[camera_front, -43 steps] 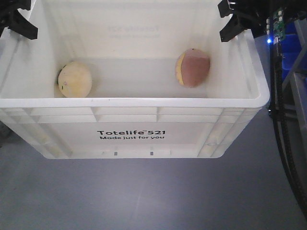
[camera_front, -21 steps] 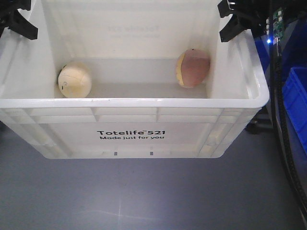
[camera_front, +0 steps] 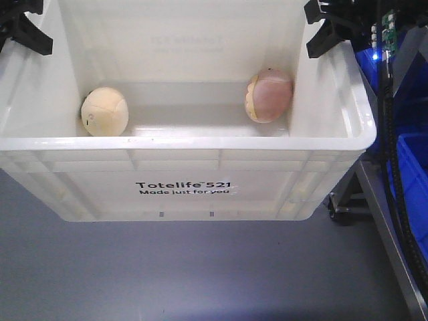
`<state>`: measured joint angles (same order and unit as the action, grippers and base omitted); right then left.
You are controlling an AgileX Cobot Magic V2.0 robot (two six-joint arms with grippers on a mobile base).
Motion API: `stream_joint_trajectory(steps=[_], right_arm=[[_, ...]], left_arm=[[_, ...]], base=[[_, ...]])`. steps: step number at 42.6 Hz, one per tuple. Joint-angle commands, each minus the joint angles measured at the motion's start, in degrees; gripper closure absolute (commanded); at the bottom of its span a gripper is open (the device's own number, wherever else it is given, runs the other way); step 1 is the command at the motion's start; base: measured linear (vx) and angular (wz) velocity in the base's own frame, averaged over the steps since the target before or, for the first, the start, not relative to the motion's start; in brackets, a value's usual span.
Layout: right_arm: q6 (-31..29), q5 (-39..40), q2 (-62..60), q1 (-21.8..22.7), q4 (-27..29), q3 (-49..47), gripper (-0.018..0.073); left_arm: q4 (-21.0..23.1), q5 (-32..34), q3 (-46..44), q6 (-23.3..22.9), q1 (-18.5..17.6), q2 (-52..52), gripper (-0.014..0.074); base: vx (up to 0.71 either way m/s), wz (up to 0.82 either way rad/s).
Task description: Place moving items into box and shelve
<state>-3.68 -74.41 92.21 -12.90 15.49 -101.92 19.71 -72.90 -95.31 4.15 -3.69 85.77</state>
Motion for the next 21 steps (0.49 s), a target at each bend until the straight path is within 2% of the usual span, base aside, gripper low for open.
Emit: stream_joint_trajectory(steps=[1,21], right_arm=[[-1.61,4.02,-3.22,-0.96,9.58,-2.22,0.0561],[-1.61,4.03,-3.22,-0.96,9.58,-2.22,0.0559]], left_arm=[[9.93,5.40,-2.26,-0.09,-0.99,-2.75,0.0601],[9.93,5.39,-2.26,-0.09,-0.99,-2.75,0.0601]], base=[[0.49,-0.09],[0.49,-0.06]])
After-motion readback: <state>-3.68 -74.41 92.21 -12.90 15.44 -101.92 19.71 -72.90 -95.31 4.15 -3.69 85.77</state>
